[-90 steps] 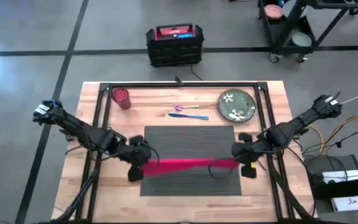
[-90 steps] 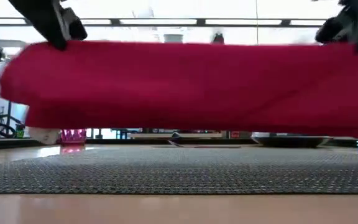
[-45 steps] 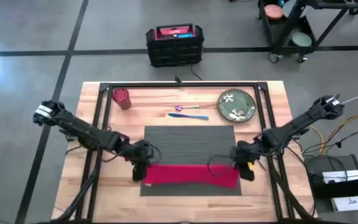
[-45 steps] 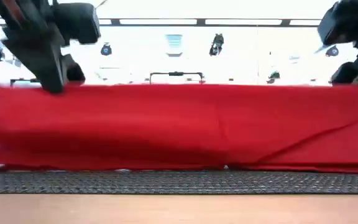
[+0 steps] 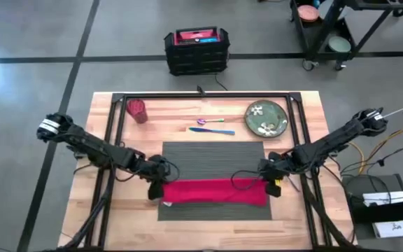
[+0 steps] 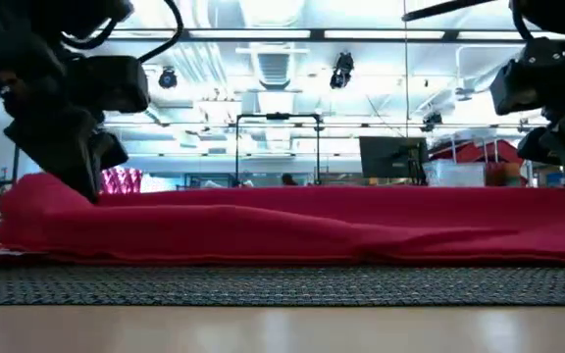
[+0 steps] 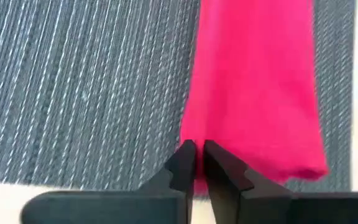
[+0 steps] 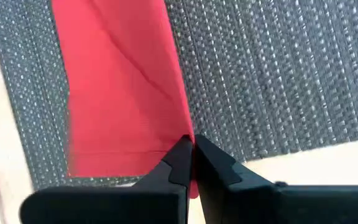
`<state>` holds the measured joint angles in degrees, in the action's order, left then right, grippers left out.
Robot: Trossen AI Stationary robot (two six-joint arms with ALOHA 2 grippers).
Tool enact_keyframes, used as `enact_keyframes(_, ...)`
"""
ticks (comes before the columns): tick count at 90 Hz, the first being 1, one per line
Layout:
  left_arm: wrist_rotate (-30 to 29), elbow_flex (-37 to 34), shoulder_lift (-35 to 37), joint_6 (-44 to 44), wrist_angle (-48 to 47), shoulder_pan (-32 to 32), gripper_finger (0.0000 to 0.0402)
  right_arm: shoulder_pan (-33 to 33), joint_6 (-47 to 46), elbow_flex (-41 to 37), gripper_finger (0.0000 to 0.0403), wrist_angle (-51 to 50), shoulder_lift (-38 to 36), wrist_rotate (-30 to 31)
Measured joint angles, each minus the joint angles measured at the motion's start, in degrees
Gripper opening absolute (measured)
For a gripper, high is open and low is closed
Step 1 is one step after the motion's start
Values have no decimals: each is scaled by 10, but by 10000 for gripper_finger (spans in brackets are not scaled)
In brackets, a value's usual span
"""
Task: Set table place
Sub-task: Fold the red napkin
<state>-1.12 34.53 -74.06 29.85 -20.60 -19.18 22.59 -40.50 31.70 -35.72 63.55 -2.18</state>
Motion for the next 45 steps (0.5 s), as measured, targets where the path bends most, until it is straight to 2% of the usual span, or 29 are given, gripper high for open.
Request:
enact_keyframes(15,-12,25,2,-18,-83,4,99,0,-4,-1,82,-5,0,-2)
enact_keyframes(27,-17,78,7,-23,-150,5,145,-5,10,25,139,-38,-1,-6)
enact_keyframes(36,-35,121,10,-29,-156,5,167,-9,10,69,170,-89,-2,-34)
enact_keyframes(45,-55,155,8,-48,-120,5,178,-9,11,121,188,-130,-3,-43)
